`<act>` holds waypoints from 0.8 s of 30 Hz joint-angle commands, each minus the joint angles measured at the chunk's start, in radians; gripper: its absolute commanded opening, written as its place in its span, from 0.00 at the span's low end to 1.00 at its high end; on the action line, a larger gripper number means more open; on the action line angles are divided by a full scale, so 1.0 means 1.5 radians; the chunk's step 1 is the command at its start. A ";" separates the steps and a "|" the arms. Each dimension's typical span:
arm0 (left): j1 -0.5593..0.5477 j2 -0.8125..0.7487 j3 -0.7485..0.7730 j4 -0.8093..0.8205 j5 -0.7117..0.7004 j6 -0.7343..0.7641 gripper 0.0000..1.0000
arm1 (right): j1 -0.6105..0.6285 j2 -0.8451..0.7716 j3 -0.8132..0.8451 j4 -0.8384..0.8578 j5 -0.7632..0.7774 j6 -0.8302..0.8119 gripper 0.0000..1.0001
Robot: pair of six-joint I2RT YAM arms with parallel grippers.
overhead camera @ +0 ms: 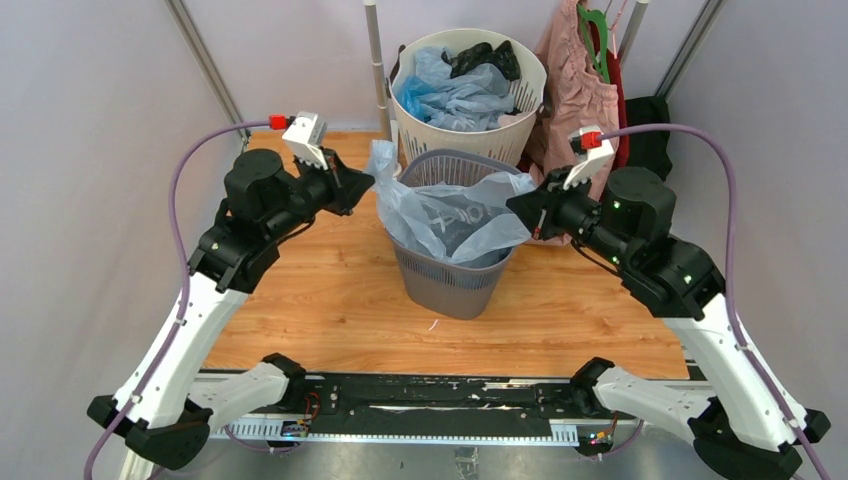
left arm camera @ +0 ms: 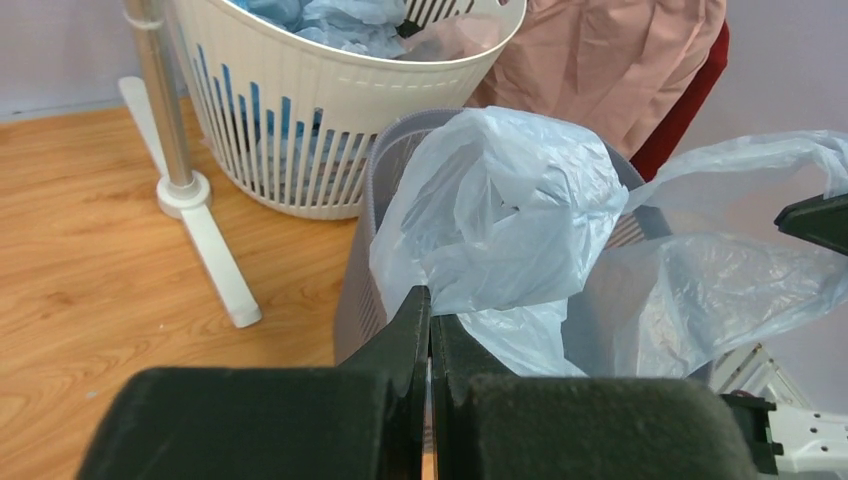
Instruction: Put the trash bags into the trash bin
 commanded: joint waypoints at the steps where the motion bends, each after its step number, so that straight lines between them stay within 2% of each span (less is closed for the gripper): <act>1: 0.017 -0.016 0.023 -0.091 -0.001 0.012 0.00 | -0.006 -0.034 -0.020 -0.014 -0.008 0.021 0.00; 17: 0.046 -0.087 0.019 -0.208 -0.022 0.022 0.00 | -0.006 -0.159 -0.090 -0.130 0.008 0.057 0.00; 24: 0.046 -0.120 -0.028 -0.224 -0.016 0.016 0.00 | -0.006 -0.193 -0.136 -0.154 -0.006 0.077 0.00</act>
